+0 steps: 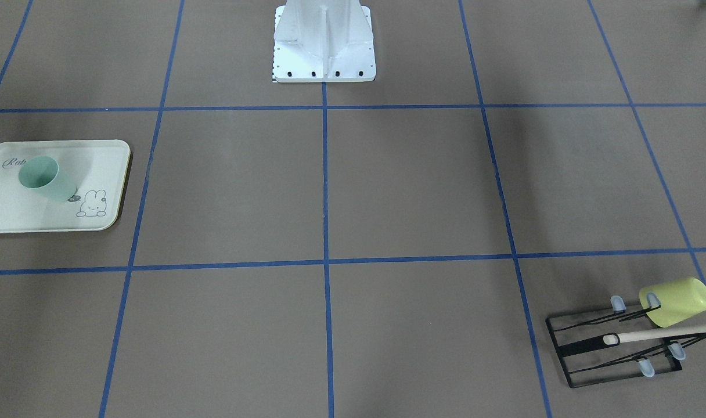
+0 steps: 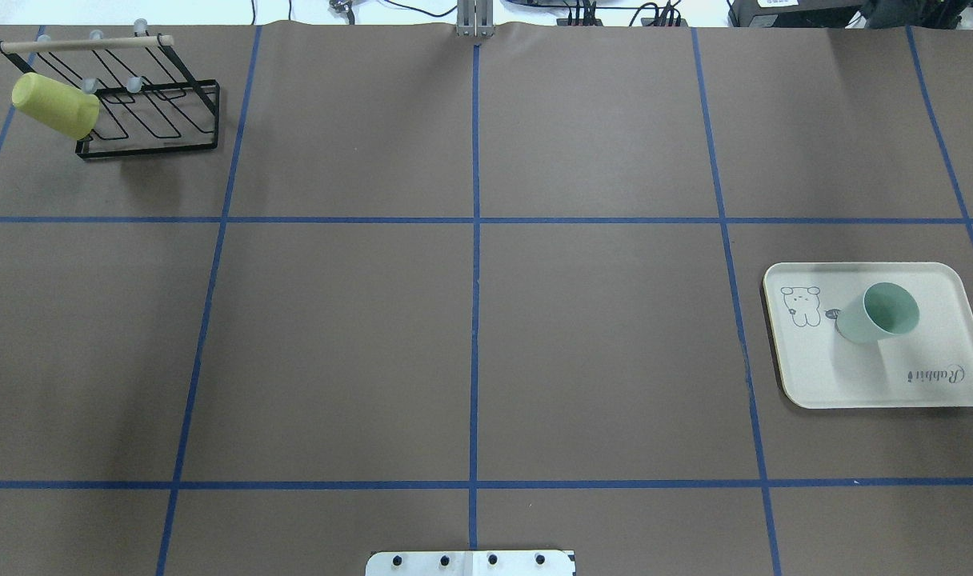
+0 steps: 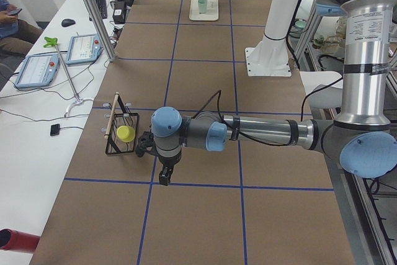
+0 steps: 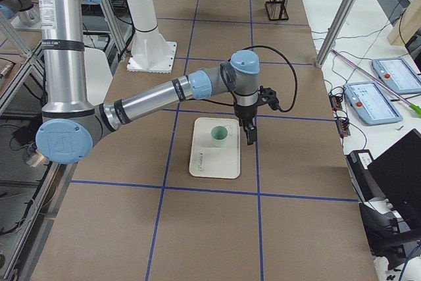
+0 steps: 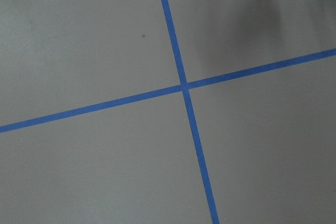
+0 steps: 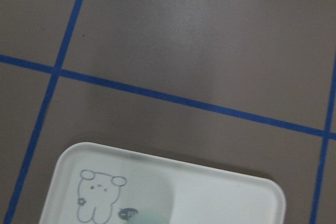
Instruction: Left arm grabs green cup and hands to right arm on tray
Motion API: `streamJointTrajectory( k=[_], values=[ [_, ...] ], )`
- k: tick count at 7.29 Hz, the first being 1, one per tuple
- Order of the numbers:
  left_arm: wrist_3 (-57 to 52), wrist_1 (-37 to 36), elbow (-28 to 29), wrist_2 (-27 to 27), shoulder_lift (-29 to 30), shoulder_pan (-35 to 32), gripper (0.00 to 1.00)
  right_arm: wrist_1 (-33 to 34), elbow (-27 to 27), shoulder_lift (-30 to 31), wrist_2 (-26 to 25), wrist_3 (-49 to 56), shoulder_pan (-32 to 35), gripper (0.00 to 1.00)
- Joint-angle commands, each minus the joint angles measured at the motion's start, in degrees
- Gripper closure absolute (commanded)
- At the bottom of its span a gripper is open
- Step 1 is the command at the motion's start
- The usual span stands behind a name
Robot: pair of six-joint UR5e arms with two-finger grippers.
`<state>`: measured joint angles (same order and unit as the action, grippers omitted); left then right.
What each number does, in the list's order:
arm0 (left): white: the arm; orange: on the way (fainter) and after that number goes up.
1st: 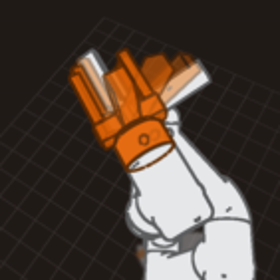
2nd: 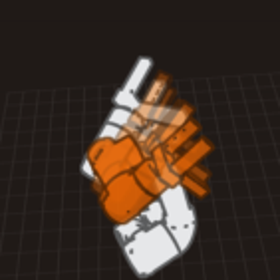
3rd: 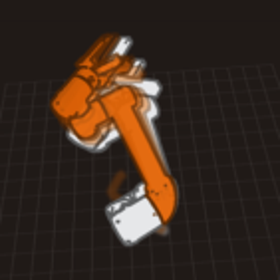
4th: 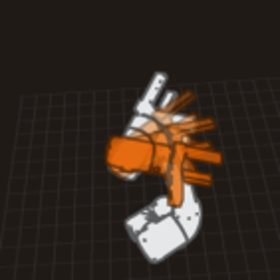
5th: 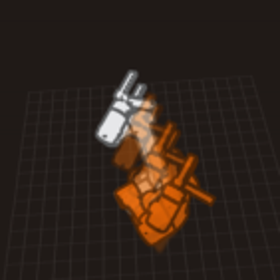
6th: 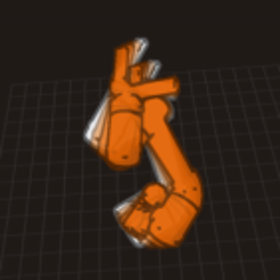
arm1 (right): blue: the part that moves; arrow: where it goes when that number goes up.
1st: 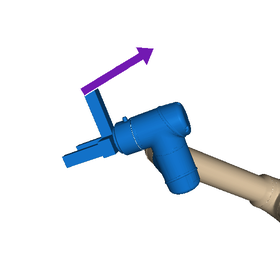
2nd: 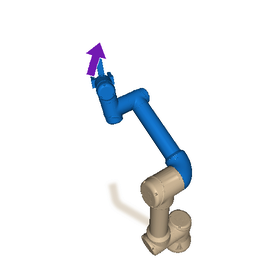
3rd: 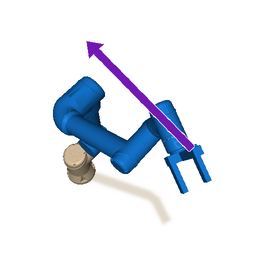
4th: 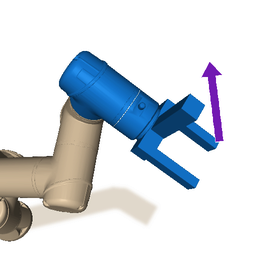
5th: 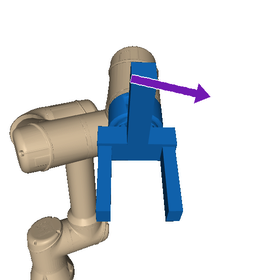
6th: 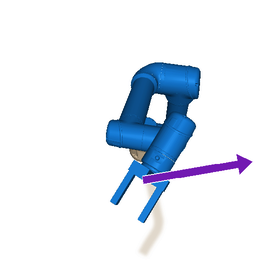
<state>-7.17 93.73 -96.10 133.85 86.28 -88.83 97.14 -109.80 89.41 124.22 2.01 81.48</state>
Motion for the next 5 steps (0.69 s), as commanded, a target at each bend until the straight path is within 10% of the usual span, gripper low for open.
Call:
streamJointTrajectory(
  k=[1, 5],
  values=[
    [-2.83, -0.39, -0.84, 0.27, -3.21, -0.12, 0.0, 0.68, 4.76, 4.43, 1.21, 7.3, 4.91, 0.0],
    [-4.61, -4.31, -4.07, -0.51, -5.07, -0.38, 0.0, -0.11, 5.04, 12.27, 0.24, 13.1, 12.12, 0.0]
  ],
)
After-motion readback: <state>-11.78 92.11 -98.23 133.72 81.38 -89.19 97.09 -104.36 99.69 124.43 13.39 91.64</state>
